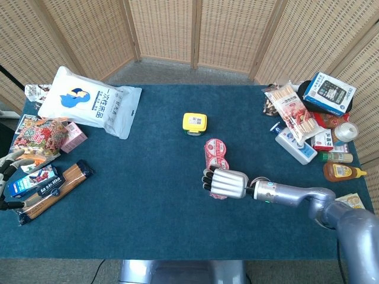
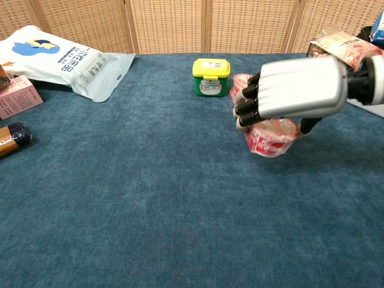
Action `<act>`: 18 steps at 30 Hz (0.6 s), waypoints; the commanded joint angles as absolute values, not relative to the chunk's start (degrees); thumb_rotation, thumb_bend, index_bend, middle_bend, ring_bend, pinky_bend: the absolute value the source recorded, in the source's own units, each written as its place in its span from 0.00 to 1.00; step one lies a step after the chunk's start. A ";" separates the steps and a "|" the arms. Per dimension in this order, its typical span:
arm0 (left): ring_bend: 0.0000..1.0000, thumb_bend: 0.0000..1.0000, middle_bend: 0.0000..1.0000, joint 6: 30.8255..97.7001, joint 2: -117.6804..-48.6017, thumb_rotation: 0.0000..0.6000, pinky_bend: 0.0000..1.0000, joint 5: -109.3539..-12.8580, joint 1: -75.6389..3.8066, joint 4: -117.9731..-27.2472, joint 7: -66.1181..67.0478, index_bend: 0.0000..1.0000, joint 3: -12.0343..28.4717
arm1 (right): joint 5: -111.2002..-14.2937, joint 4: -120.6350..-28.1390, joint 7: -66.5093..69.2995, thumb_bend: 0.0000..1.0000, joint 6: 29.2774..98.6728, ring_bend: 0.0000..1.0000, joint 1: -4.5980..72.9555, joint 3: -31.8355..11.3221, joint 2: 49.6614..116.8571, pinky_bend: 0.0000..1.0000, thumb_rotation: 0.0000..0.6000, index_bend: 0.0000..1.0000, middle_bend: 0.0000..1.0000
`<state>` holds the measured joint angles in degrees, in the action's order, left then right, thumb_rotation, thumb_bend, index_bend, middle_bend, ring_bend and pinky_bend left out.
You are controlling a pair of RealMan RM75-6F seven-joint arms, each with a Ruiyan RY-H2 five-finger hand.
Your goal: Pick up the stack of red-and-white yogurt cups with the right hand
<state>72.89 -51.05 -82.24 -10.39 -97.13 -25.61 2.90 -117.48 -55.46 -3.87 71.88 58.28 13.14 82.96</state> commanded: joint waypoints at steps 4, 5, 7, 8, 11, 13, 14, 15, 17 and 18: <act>0.00 0.00 0.00 73.81 -50.60 1.00 0.00 -84.31 -10.19 -96.60 -28.37 0.23 2.50 | -115.57 -76.04 -16.36 0.35 69.45 0.55 58.80 9.92 68.12 0.49 1.00 0.64 0.65; 0.00 0.00 0.00 73.96 -50.56 1.00 0.00 -84.59 -10.16 -96.50 -28.72 0.22 2.44 | -115.49 -78.06 -17.45 0.35 69.07 0.55 58.94 9.50 66.62 0.49 1.00 0.64 0.65; 0.00 0.00 0.00 73.96 -50.48 1.00 0.00 -85.01 -10.15 -96.21 -29.33 0.22 2.23 | -115.16 -82.55 -19.49 0.35 68.19 0.55 59.28 8.39 63.27 0.49 1.00 0.64 0.65; 0.00 0.00 0.00 73.91 -50.46 1.00 0.00 -85.09 -10.17 -96.10 -29.51 0.23 2.17 | -114.93 -84.32 -20.16 0.35 67.80 0.55 59.40 7.87 61.98 0.49 1.00 0.64 0.65; 0.00 0.00 0.00 73.82 -50.38 1.00 0.00 -85.23 -10.22 -95.87 -29.98 0.23 2.04 | -114.23 -89.25 -22.29 0.35 66.48 0.55 59.76 6.04 58.24 0.49 1.00 0.64 0.65; 0.00 0.00 0.00 73.90 -50.33 1.00 0.00 -85.39 -10.23 -95.81 -30.15 0.23 1.97 | -113.73 -92.04 -23.43 0.35 65.71 0.55 59.94 4.67 56.23 0.49 1.00 0.64 0.65; 0.00 0.00 0.00 73.95 -50.31 1.00 0.00 -85.45 -10.22 -95.79 -30.21 0.23 1.94 | -113.54 -93.05 -23.84 0.35 65.42 0.55 60.00 4.07 55.52 0.49 1.00 0.64 0.65; 0.00 0.00 0.00 73.98 -50.30 1.00 0.00 -85.52 -10.25 -95.77 -30.24 0.23 1.92 | -113.20 -94.27 -24.17 0.35 65.06 0.55 60.06 3.29 54.70 0.49 1.00 0.64 0.65; 0.00 0.00 0.00 73.92 -50.34 1.00 0.00 -85.48 -10.32 -95.69 -30.06 0.23 1.92 | -112.77 -95.70 -24.56 0.35 64.40 0.55 60.15 2.22 53.71 0.49 1.00 0.64 0.65; 0.00 0.00 0.00 73.79 -50.38 1.00 0.00 -85.37 -10.40 -95.68 -29.83 0.23 1.92 | -112.58 -96.47 -24.81 0.35 63.94 0.55 60.20 1.60 53.18 0.49 1.00 0.64 0.65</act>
